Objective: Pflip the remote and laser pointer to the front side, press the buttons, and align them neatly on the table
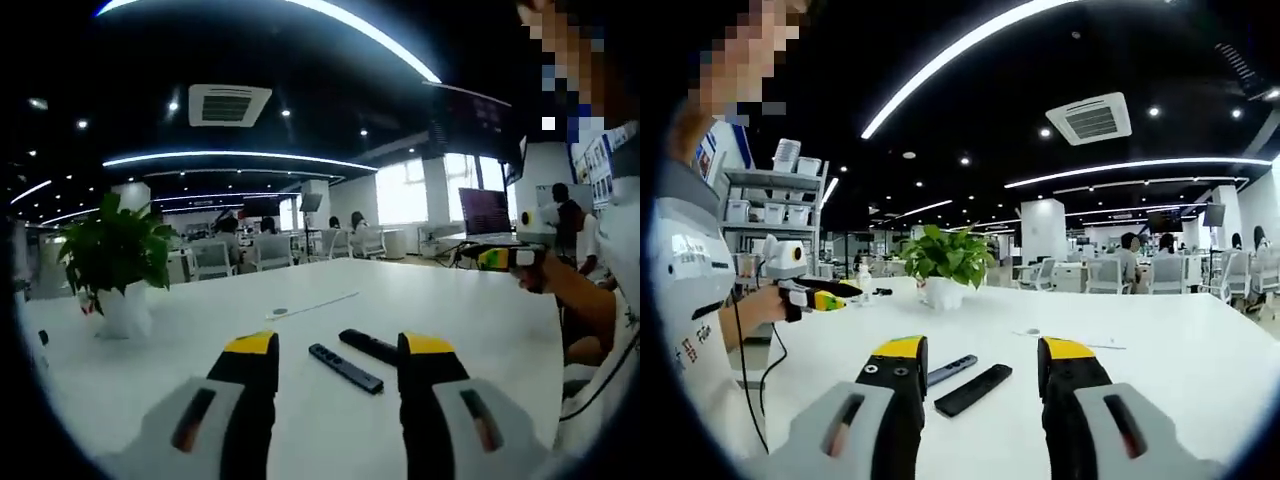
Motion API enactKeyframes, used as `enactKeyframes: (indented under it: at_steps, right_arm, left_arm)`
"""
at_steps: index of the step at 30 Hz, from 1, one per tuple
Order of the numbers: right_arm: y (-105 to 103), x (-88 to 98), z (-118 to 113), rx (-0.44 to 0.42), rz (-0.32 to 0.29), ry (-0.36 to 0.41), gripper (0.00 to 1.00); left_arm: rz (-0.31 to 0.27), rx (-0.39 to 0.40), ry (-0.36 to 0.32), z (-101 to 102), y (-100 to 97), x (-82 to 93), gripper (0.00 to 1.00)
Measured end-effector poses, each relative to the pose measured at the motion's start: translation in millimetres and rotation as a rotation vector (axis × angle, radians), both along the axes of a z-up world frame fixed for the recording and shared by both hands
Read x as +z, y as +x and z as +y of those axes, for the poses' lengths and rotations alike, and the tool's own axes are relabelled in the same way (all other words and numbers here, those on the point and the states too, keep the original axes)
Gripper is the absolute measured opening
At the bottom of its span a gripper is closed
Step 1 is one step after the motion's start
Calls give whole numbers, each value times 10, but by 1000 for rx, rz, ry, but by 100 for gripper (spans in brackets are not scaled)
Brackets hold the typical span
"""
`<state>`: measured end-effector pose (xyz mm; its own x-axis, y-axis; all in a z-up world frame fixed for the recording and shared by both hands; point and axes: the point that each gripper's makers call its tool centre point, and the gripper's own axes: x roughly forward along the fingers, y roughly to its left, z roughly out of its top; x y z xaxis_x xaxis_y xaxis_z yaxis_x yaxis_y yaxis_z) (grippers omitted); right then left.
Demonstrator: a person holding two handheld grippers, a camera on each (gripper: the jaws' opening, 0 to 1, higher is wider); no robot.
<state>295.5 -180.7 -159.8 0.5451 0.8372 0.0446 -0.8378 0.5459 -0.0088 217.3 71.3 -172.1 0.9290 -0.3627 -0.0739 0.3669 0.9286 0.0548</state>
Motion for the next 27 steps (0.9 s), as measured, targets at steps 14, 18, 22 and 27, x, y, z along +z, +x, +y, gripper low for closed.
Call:
enactKeyframes:
  at_steps: [14, 18, 22, 27]
  right_arm:
    - [-47, -48, 108, -17, -42, -61, 47]
    - [-37, -56, 109, -18, -36, -68, 47]
    - [-19, -74, 121, -30, -43, -93, 47]
    - [-47, -120, 146, -21, -40, -123, 48]
  left_arm:
    - [21, 52, 30, 128, -55, -77, 46]
    - [26, 49, 12, 138, -46, -100, 46]
    - [34, 34, 4, 107, -48, -125, 46]
    - [32, 37, 13, 132, -76, -115, 47]
